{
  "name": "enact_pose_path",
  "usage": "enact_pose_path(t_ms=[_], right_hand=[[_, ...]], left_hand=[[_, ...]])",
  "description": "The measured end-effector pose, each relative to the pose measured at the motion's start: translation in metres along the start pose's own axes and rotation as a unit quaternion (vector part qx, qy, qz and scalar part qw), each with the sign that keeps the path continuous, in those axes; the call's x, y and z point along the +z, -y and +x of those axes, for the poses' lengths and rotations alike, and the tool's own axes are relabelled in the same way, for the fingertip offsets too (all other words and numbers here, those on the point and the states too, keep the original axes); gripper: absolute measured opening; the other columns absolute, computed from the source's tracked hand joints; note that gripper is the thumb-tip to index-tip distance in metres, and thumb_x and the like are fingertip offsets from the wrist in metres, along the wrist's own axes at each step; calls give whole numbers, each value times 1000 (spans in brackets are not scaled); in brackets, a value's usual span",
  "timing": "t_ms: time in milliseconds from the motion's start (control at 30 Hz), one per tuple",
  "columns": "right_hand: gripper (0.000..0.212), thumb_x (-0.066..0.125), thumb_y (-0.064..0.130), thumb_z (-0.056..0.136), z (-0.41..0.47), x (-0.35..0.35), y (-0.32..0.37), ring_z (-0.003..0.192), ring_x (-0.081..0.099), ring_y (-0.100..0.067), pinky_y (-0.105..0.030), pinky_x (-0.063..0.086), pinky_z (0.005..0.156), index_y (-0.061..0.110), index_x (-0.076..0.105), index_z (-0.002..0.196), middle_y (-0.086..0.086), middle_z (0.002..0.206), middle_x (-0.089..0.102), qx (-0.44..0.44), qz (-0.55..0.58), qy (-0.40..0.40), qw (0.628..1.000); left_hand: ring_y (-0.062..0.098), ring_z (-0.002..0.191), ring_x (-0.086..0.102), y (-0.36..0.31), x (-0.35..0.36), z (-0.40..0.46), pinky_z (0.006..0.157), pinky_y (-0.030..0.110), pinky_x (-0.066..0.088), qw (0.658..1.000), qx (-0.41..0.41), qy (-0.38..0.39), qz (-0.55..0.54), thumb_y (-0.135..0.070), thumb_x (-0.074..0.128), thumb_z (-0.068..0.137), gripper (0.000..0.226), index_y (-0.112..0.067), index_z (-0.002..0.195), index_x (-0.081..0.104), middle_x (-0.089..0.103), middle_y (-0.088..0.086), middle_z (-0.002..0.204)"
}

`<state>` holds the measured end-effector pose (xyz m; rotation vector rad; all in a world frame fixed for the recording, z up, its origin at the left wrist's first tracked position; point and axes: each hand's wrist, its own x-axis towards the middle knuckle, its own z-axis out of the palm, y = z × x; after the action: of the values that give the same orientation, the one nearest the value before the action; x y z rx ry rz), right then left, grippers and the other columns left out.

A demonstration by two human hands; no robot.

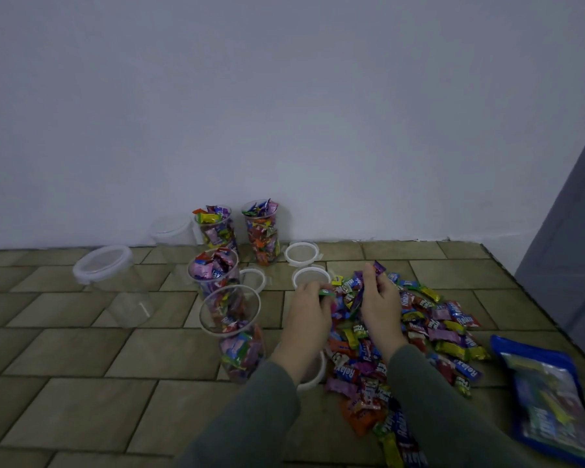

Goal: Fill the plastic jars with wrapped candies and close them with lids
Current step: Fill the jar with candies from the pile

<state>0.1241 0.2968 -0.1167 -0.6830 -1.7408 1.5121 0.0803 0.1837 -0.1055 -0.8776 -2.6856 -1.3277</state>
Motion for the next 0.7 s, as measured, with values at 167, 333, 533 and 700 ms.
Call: enact_pose_path(t_ms=[167,333,533,700], right_hand=[[37,41,44,100,-4,12,34,49,36,-10,-28,31,51,17,66,92,4,57,39,85,93,-9,992],[34,47,40,99,-12,33,73,48,47,-6,-22,38,50,17,55,75,8,55,47,142,208,-1,968],[27,51,36,97,-25,66,106,46,44,-9,-27,34,50,21,60,77,6,57,48,199,342,5,918],[27,48,40,96,-41,92,121,51,51,-10,-21,40,46,22,54,78,7,55,56,264,426,30,865]], left_hand=[[9,98,49,-18,-32,2,87,22,41,997,33,-59,-40,-13,50,98,17,-14,113,59,47,-7,102],[8,98,52,-27,-70,6,84,15,40,988,73,-112,-84,-13,52,98,13,-19,108,58,53,-6,106],[-6,96,53,-9,-113,7,81,2,38,975,112,-161,-103,-9,54,96,19,-14,114,61,59,-3,111],[5,104,58,22,-133,-2,85,17,46,972,103,-165,-131,-9,54,96,18,-17,110,62,62,-5,111]])
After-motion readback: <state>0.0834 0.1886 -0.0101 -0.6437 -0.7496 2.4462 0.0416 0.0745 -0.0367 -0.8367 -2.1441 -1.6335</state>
